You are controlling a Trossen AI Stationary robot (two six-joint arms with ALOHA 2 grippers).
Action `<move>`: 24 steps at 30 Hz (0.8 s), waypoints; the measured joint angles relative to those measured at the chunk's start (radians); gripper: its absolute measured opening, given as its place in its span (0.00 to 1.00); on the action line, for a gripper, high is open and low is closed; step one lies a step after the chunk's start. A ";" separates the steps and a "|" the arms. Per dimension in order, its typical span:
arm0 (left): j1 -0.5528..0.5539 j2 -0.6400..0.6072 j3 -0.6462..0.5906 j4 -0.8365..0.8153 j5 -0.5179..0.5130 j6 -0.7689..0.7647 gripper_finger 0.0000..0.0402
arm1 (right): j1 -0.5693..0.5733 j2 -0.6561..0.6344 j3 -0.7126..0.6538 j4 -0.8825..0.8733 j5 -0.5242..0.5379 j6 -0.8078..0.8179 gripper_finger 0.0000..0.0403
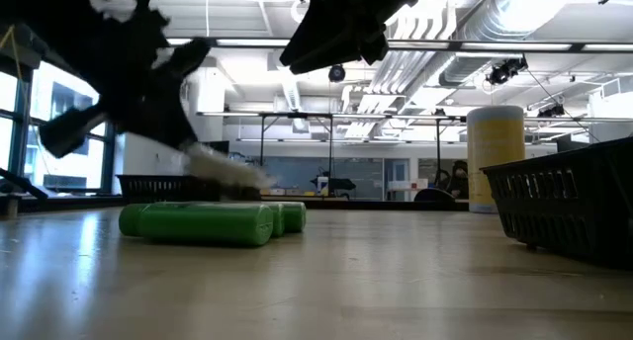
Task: Pick & Place Travel size toiletries
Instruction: Put the white cotton pack into the middle top black basket
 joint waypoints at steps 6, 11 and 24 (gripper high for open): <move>0.000 -0.107 0.073 -0.131 -0.066 0.000 0.00 | 0.000 0.000 0.000 -0.002 0.000 -0.004 0.32; 0.000 -0.198 0.119 -0.244 -0.157 -0.007 0.00 | 0.000 0.000 0.000 -0.005 0.000 -0.004 0.32; 0.145 -0.350 0.125 -0.573 -0.168 -0.315 0.00 | -0.001 0.000 0.000 0.006 0.001 -0.004 0.32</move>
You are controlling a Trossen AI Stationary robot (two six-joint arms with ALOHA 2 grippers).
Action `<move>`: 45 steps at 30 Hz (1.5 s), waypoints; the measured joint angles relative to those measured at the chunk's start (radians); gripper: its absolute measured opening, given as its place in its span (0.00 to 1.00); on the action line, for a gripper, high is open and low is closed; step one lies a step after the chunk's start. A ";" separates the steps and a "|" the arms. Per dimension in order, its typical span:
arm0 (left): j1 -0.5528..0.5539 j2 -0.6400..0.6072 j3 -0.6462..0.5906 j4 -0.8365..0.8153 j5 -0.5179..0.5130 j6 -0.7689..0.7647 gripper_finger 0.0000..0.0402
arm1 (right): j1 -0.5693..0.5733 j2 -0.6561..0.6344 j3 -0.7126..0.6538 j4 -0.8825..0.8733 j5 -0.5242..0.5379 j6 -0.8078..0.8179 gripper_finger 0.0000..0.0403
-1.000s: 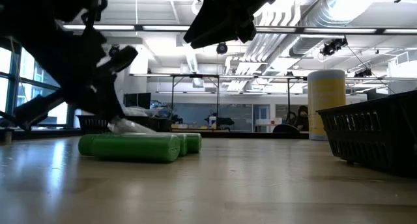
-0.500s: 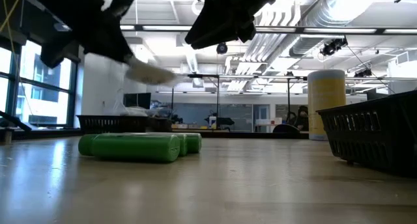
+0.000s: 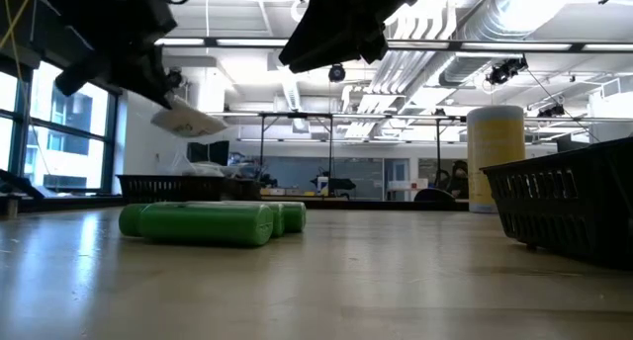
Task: Pick & Place Travel size toiletries
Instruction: Put the white cotton pack into the middle top black basket
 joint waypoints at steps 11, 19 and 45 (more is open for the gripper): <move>0.223 0.004 -0.024 0.025 0.207 -0.076 0.00 | -0.003 0.000 0.000 0.001 0.003 0.000 0.32; 0.358 0.004 -0.024 0.054 0.306 -0.046 0.00 | -0.002 0.000 0.000 -0.002 0.003 0.000 0.32; 0.529 0.014 -0.102 0.110 0.431 -0.026 0.03 | -0.006 0.000 0.000 -0.010 0.001 0.002 0.32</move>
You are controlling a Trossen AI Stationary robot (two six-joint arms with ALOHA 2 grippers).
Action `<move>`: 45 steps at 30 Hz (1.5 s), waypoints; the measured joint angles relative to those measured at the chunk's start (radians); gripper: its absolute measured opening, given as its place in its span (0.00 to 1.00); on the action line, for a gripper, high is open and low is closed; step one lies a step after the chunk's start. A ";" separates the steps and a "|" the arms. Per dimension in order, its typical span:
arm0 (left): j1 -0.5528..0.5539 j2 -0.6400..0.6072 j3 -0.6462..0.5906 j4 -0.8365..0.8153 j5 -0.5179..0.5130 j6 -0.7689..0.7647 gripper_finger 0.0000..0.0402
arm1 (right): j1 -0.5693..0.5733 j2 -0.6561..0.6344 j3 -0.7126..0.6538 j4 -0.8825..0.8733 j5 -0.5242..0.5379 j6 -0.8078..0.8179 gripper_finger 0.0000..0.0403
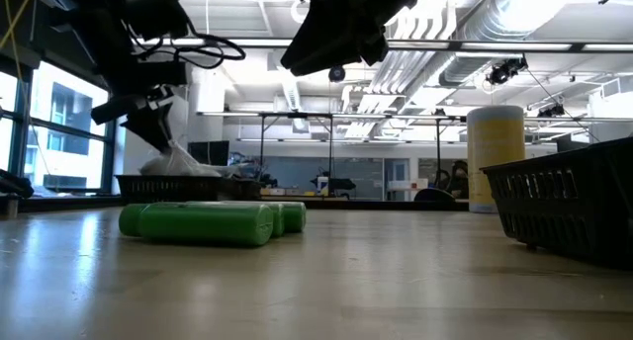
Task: Pick & Place Travel size toiletries
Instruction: Put the white cotton pack into the middle top black basket, then put the green shampoo into the bottom black basket
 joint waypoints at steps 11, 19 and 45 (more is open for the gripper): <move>0.000 0.000 0.000 0.017 -0.001 0.000 0.29 | 0.000 0.000 0.000 0.000 -0.002 0.001 0.32; 0.000 0.000 0.081 -0.012 0.031 0.026 0.38 | 0.000 0.000 0.000 0.000 -0.002 -0.001 0.32; -0.189 0.000 0.081 0.009 0.095 0.132 0.06 | 0.000 0.000 0.000 0.000 -0.032 0.002 0.32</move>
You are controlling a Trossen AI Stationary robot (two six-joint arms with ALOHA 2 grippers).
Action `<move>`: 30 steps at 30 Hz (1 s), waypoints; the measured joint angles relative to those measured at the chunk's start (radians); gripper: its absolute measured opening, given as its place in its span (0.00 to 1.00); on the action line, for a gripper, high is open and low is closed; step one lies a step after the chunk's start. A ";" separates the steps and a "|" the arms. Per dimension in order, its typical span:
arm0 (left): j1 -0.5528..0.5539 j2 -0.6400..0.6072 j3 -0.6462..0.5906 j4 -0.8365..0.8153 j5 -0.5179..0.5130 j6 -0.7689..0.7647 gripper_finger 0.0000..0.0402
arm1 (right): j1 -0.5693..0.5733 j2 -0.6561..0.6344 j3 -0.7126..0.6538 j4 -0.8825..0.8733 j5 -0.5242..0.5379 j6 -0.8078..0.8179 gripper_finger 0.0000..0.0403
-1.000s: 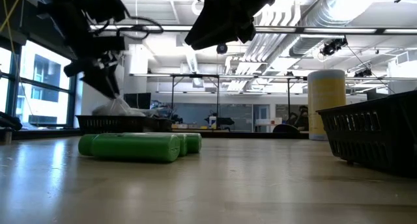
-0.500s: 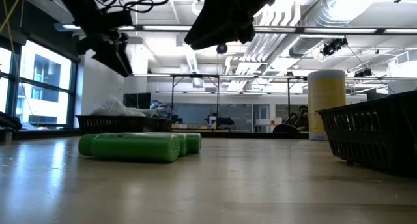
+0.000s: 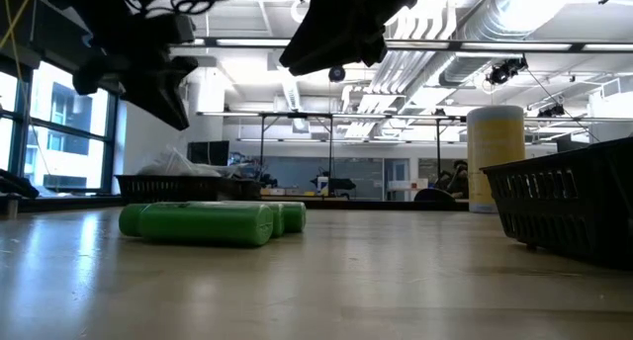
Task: Pick & Place Travel size toiletries
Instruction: Put the green shampoo into the bottom black basket
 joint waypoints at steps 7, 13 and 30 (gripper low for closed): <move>-0.174 -0.020 -0.002 0.008 -0.082 -0.006 0.02 | 0.000 0.000 0.000 0.035 0.000 0.000 0.32; -0.312 -0.081 -0.101 0.154 -0.224 -0.038 0.00 | 0.000 0.000 0.000 0.062 -0.004 0.002 0.32; -0.496 -0.164 -0.282 0.387 -0.200 -0.053 0.00 | -0.047 0.012 0.000 0.137 -0.168 0.006 0.04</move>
